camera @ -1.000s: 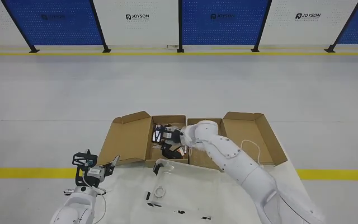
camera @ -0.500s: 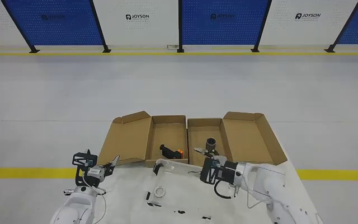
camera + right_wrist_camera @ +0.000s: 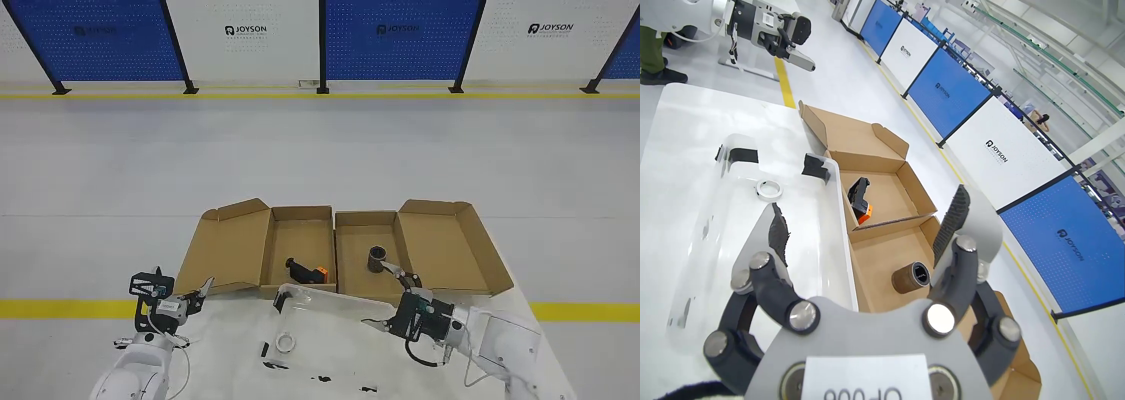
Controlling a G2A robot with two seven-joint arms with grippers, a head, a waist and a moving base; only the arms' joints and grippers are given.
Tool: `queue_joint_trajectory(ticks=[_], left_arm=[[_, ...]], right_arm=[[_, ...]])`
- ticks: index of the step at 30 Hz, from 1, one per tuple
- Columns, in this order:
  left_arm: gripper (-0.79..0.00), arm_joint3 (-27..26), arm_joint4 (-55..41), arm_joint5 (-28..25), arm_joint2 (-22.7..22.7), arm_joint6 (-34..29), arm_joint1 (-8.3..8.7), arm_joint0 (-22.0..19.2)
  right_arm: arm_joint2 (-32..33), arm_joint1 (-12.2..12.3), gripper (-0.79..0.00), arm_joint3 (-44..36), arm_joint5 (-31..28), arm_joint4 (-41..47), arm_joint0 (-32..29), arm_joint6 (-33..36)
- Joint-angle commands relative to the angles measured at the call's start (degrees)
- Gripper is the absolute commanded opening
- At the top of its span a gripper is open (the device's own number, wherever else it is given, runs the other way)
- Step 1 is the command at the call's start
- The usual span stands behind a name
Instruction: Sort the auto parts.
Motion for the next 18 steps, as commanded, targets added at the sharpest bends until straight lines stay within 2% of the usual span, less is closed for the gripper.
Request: queue_joint_trajectory(ticks=[1, 4, 5, 7, 9, 10, 13, 15, 17, 18], left_arm=[[0.000, 0.0, 0.0, 0.0, 0.0, 0.0, 0.00, 0.0], [0.000, -0.1, 0.8, 0.5, -0.2, 0.1, 0.02, 0.0], [0.000, -1.9, 6.8, 4.2, 0.2, 0.4, 0.03, 0.7], [0.000, -5.9, 11.1, 5.3, 1.9, -0.4, -0.05, 2.2], [0.000, -11.2, 21.2, 7.9, 4.0, -4.5, -0.04, 4.4], [0.000, -12.7, 24.0, 7.7, 5.2, -6.3, -0.04, 5.0], [0.000, -19.0, 32.8, -0.4, 11.3, -15.2, 0.01, 5.2], [0.000, -20.3, 30.7, -8.6, 15.0, -19.7, -0.08, 4.0], [0.000, -20.4, 27.2, -14.5, 16.4, -24.7, -0.19, 1.4], [0.000, -20.1, 25.3, -15.8, 16.9, -26.6, -0.33, 0.1]], right_arm=[[0.0, 0.0, 0.000, 0.0, 0.0, 0.0, 0.0, 0.0], [0.0, 0.0, 0.000, 0.0, 0.0, 0.0, 0.0, 0.0], [0.0, 0.0, 0.000, 0.0, 0.0, 0.0, 0.0, 0.0], [0.0, 0.0, 0.000, 0.0, 0.0, 0.0, 0.0, 0.0], [0.0, 0.0, 0.000, 0.0, 0.0, 0.0, 0.0, 0.0], [0.0, 0.0, 0.000, 0.0, 0.0, 0.0, 0.0, 0.0], [0.0, 0.0, 0.000, 0.0, 0.0, 0.0, 0.0, 0.0], [0.0, 0.0, 0.000, 0.0, 0.0, 0.0, 0.0, 0.0], [0.0, 0.0, 0.000, 0.0, 0.0, 0.0, 0.0, 0.0], [0.0, 0.0, 0.000, 0.0, 0.0, 0.0, 0.0, 0.0]])
